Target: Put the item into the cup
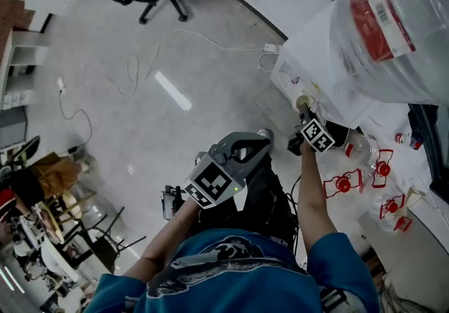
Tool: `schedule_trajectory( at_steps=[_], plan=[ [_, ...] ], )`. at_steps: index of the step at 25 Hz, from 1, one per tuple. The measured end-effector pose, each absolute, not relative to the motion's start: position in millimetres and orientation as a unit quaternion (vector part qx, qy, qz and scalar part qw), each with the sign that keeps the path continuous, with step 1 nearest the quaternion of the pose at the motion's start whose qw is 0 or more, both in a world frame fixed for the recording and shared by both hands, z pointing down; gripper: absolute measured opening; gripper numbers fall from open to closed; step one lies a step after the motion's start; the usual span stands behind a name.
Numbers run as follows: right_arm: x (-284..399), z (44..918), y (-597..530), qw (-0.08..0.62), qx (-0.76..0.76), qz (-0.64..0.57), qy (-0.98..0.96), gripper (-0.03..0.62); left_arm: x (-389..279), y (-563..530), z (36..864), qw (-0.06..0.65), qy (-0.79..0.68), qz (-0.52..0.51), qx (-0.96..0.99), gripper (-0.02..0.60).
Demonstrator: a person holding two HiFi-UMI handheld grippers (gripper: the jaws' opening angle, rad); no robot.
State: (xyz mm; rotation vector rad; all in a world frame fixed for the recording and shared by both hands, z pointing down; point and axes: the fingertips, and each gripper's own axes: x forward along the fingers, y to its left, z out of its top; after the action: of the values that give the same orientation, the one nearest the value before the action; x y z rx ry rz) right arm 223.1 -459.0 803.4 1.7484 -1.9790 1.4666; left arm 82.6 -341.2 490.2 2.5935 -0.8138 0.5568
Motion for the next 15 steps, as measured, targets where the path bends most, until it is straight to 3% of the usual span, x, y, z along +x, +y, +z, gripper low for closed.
schedule_trajectory(
  at_steps=[15],
  plan=[
    [207, 731, -394, 0.075, 0.557, 0.423, -0.711, 0.133, 64, -314, 479, 0.149, -0.246, 0.197, 0.937, 0.011]
  ],
)
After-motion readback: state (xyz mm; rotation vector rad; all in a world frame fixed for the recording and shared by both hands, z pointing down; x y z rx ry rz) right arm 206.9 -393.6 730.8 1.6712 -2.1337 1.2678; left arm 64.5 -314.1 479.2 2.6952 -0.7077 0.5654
